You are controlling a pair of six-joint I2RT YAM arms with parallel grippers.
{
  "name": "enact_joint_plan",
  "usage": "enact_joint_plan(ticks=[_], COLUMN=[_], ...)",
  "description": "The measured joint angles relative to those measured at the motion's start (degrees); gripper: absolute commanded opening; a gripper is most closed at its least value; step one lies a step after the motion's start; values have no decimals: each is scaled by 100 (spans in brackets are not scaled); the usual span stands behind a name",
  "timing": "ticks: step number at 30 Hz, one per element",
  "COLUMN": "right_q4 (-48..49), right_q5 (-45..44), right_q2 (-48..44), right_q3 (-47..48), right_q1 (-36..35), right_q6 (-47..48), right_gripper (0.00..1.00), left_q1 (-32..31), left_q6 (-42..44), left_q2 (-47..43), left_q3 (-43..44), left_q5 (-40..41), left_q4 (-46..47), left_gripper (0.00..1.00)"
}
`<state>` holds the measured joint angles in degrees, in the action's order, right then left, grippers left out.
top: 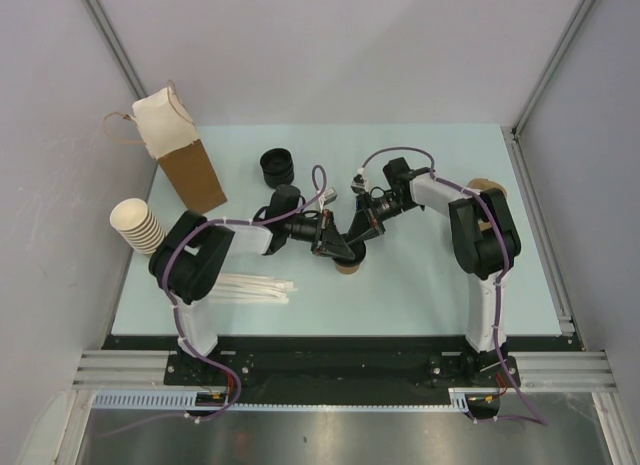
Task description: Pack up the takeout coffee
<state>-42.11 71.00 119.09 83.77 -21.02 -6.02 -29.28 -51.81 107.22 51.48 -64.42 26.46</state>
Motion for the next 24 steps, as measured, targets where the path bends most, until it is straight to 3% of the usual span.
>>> enact_joint_plan(ticks=[7,16,19,20,21,23,24], right_q4=[-2,-555,-654,-658,-682,-728,-723], right_q5=[20,-68,-151,-179,-208,-339,-413], right_q2=[-28,-271,-625,-761,-894,-1174,-1309], right_q3=[24,839,1080,1106,1110,1097,1069], right_q1=[-44,-289,-155,-63,39,317,461], right_q6=[17,356,413,426,428,455,470], right_gripper=[17,31,53,72,77,99,100], left_q1=[-31,-61,-61,-61,-61,-63,-68], left_q6=[-90,702,1436,1762,2083,2697,2924], left_q2=[-138,-1287,-1867,-2050,-2208,-2446,-2511], left_q3=[-17,809,1239,1390,1545,1864,1985], left_q5=[-61,-44,144,275,446,807,999], left_q4=[-9,-1204,-2100,-2479,-2874,-3635,-3901], left_gripper=[26,65,82,94,97,100,99])
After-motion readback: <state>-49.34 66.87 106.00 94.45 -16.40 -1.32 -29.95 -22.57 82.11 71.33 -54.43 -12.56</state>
